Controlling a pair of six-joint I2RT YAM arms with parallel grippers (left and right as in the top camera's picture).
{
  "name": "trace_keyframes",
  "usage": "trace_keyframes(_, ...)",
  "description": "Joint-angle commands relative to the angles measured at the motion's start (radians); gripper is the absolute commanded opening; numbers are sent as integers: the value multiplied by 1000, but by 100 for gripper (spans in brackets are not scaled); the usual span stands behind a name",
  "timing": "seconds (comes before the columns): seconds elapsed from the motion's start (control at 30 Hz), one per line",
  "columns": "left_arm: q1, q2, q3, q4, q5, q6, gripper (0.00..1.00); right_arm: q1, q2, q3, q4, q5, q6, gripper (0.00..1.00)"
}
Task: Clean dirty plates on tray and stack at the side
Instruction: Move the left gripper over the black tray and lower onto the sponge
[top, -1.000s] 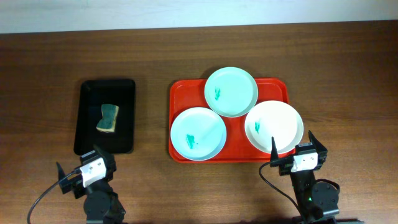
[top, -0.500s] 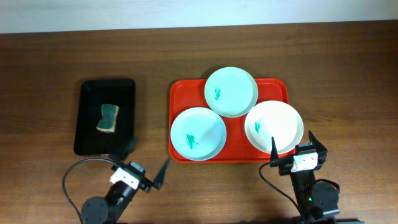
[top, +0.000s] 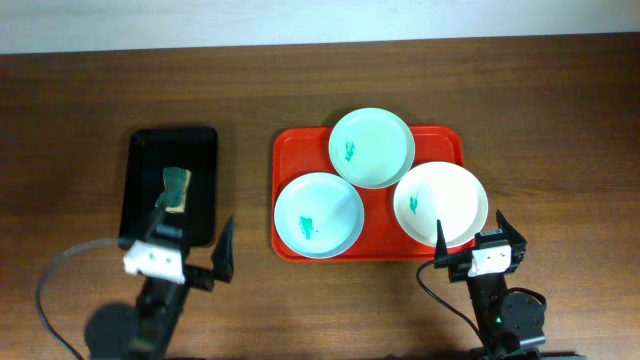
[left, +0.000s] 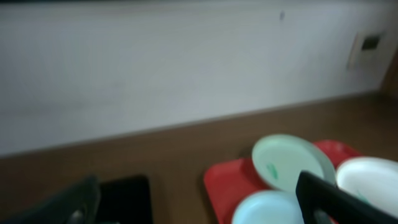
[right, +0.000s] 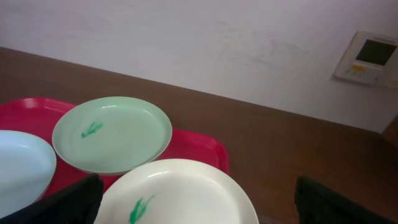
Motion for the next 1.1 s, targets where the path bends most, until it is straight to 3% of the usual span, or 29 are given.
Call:
trace_keyframes(0.0, -3, 192, 166, -81, 160, 28, 99, -3, -3, -5, -5, 20, 0, 98)
trace_keyframes(0.13, -3, 349, 257, -98, -2, 5, 99, -3, -3, -5, -5, 20, 0, 98)
trace_keyframes(0.23, 11, 498, 378, -236, -132, -98, 99, -3, -3, -5, -5, 20, 0, 99)
trace_keyframes(0.33, 54, 797, 631, -499, -98, -97, 99, -3, -3, -5, -5, 20, 0, 98)
trace_keyframes(0.4, 56, 911, 715, -582, -64, -89, 99, -3, -3, -5, -5, 20, 0, 99)
trace_keyframes(0.5, 71, 1064, 793, -643, -138, -111, 99, -3, -3, -5, -5, 20, 0, 98)
trace_keyframes(0.83, 217, 1403, 819, -521, -208, -134, 99, -3, -3, -5, -5, 20, 0, 98)
trace_keyframes(1.07, 226, 1579, 819, -423, -207, -100, 99, -3, -3, -5, -5, 20, 0, 98)
